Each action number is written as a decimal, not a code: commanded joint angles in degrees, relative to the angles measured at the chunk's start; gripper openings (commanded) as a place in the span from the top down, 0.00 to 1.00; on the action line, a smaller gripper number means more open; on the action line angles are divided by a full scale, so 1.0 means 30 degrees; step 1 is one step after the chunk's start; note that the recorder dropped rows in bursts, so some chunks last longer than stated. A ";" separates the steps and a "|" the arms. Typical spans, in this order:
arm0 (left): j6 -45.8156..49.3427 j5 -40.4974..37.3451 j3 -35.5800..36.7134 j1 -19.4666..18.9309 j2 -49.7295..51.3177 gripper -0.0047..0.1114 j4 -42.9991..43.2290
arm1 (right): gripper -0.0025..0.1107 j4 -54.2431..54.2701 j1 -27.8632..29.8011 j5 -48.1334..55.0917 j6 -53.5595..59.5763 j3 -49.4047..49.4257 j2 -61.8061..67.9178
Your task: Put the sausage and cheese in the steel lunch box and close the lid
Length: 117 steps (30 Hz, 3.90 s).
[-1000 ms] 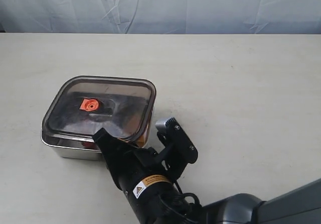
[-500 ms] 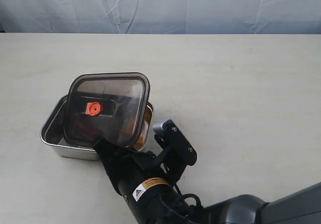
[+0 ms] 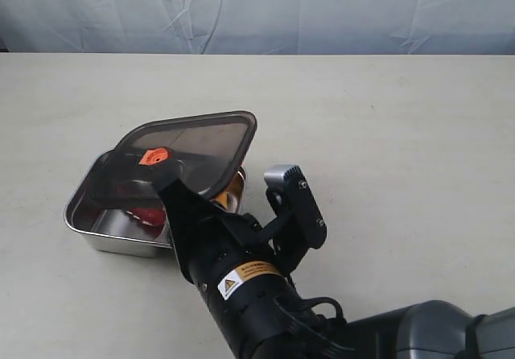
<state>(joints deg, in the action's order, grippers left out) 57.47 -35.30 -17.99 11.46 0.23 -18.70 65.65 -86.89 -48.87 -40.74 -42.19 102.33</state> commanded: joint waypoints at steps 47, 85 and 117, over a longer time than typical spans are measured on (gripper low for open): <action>-0.0171 0.0187 -0.0078 0.0037 -0.0076 0.52 -0.0305 | 0.99 -0.4584 0.0046 0.0701 -0.4227 0.0043 0.1725; -0.0171 0.0187 -0.0078 0.0037 -0.0076 0.52 -0.0305 | 0.99 -0.3188 0.0092 0.1114 -0.2978 0.1847 0.1725; -0.0171 0.0187 -0.0078 0.0037 -0.0076 0.52 -0.0305 | 0.61 -0.4240 0.0743 0.2149 -0.0747 0.2399 0.0506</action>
<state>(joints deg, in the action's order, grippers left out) 57.47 -35.30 -17.99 11.46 0.23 -18.70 52.81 -84.92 -42.76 -43.66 -36.33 106.05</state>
